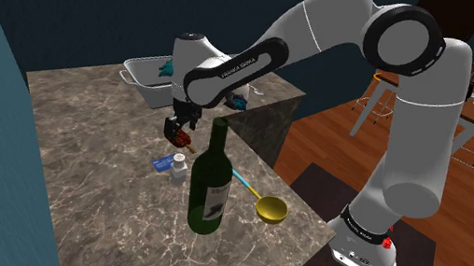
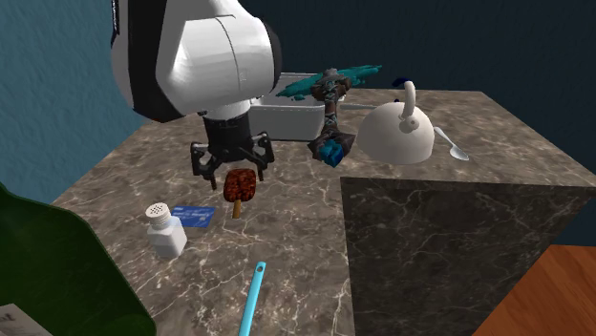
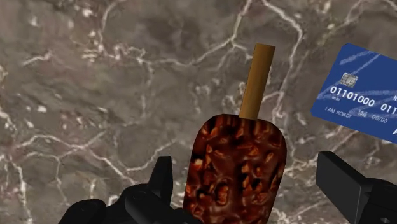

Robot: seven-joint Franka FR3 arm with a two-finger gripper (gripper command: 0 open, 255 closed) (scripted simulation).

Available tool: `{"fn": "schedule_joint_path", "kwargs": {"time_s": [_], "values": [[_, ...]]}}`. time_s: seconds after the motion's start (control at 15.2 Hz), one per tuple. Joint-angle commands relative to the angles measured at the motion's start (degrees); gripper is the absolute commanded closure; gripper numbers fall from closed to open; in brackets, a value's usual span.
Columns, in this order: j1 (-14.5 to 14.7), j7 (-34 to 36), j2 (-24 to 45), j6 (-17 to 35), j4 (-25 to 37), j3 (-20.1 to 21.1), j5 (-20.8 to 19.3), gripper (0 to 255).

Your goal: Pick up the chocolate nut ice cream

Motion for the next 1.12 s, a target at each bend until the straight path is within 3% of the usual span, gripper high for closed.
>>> {"fn": "schedule_joint_path", "kwargs": {"time_s": [0.0,0.26,0.33,1.06], "values": [[0.0,0.1,0.9,1.1,-0.3,-0.2,-0.3,0],[0.2,0.4,2.1,2.7,-0.6,-0.4,-0.7,0],[0.2,0.4,2.1,2.7,-0.6,-0.4,-0.7,255],[0.1,0.2,1.1,1.5,-0.4,-0.2,-0.4,255]]}}
